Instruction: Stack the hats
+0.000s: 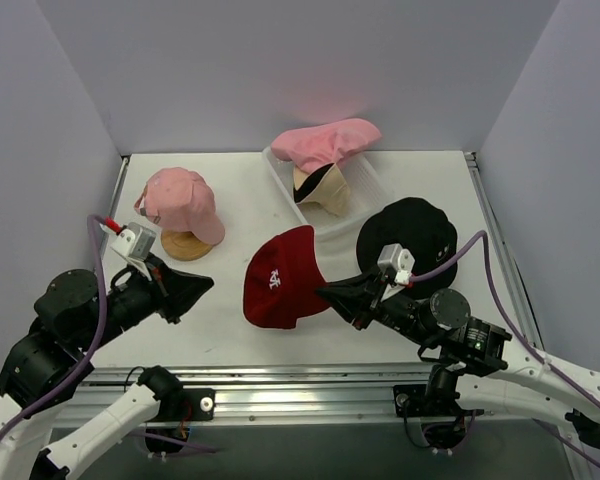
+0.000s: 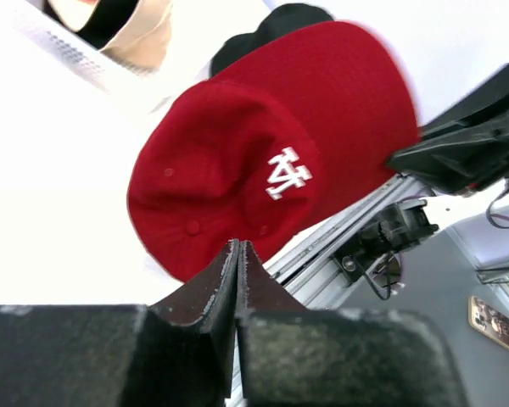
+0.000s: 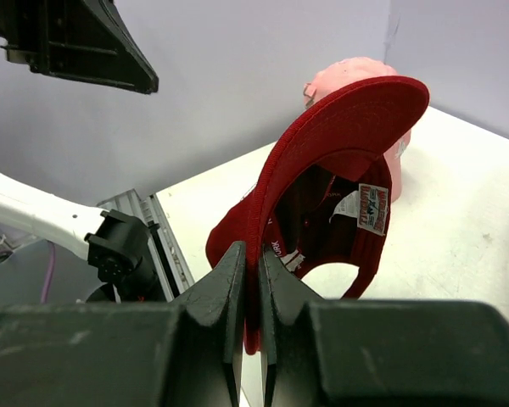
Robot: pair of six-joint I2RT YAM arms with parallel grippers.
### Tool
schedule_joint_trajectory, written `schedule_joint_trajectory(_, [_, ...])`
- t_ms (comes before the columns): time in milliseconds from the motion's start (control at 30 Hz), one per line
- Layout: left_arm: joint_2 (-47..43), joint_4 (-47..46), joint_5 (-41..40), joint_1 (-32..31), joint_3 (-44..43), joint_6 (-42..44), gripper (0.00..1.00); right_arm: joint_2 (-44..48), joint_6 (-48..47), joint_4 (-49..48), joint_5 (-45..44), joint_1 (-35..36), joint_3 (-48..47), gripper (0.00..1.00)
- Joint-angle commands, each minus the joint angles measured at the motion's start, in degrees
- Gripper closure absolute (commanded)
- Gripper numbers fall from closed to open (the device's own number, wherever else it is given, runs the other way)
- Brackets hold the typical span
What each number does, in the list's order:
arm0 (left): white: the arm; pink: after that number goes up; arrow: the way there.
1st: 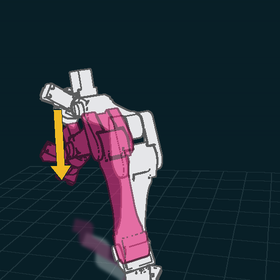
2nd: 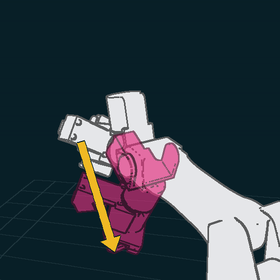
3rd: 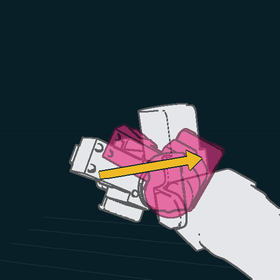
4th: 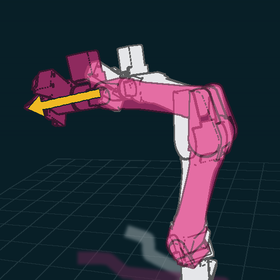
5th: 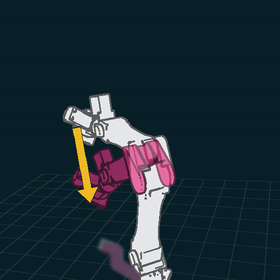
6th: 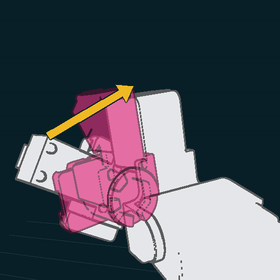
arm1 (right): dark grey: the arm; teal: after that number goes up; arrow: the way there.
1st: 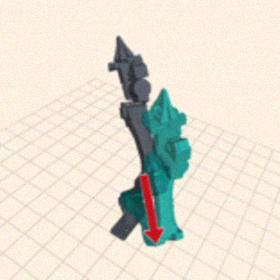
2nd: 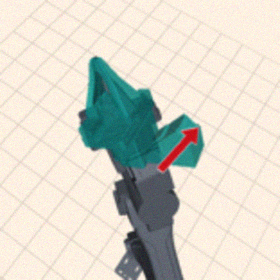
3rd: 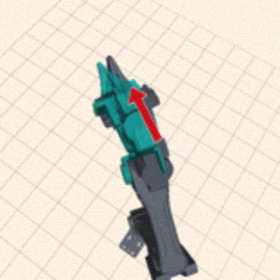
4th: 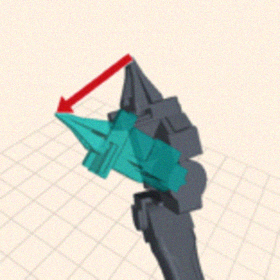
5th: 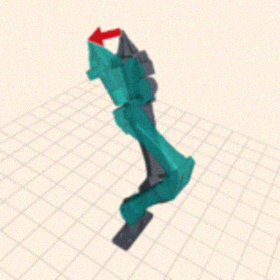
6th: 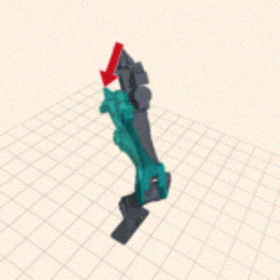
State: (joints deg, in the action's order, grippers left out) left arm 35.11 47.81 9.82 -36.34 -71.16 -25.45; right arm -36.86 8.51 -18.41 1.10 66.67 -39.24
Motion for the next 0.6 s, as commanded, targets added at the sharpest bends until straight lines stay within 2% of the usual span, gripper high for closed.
schedule_joint_trajectory(0, [1.71,3.78,-4.97,0.04,2.24,1.46,0.89,0.05,-0.08,-6.02,1.35,-0.32,-1.53,1.0])
schedule_joint_trajectory(67, [2.15,2.64,-5.61,0.04,4.69,1.81,0.64,-1.89,0.88,-5.58,-0.64,-0.41,-4.94,1.0])
schedule_joint_trajectory(100, [2.15,1.68,-3.17,0.04,5.41,1.98,0.53,-4.33,3.15,-4.88,-4.06,-0.41,-6.18,1.0])
schedule_joint_trajectory(167, [1.72,-1.92,0.53,0.04,6.38,2.33,0.47,-7.25,4.32,-3.56,-9.69,-0.4,-8.99,1.0])
schedule_joint_trajectory(267, [0.83,-2.73,-1.81,0.04,4.19,2.34,0.37,-13.83,1.43,-4.61,-7.18,-0.41,-15.23,1.0])
schedule_joint_trajectory(333, [2.15,-0.8,-6.72,0.04,-0.81,2.77,0.3,-19.11,-0.33,-3.91,-4.37,-0.41,-22.26,1.0])
schedule_joint_trajectory(400, [5.29,1.31,-10.33,0.04,-5.2,3.74,0.28,-23.58,-3.05,-4.87,0.09,-0.49,-26.39,1.0])
schedule_joint_trajectory(567, [14.18,9.57,-26.57,0.13,-22.07,6.11,0.22,-32.65,-4.73,-9.44,9.61,-3.12,-38.96,1.0])
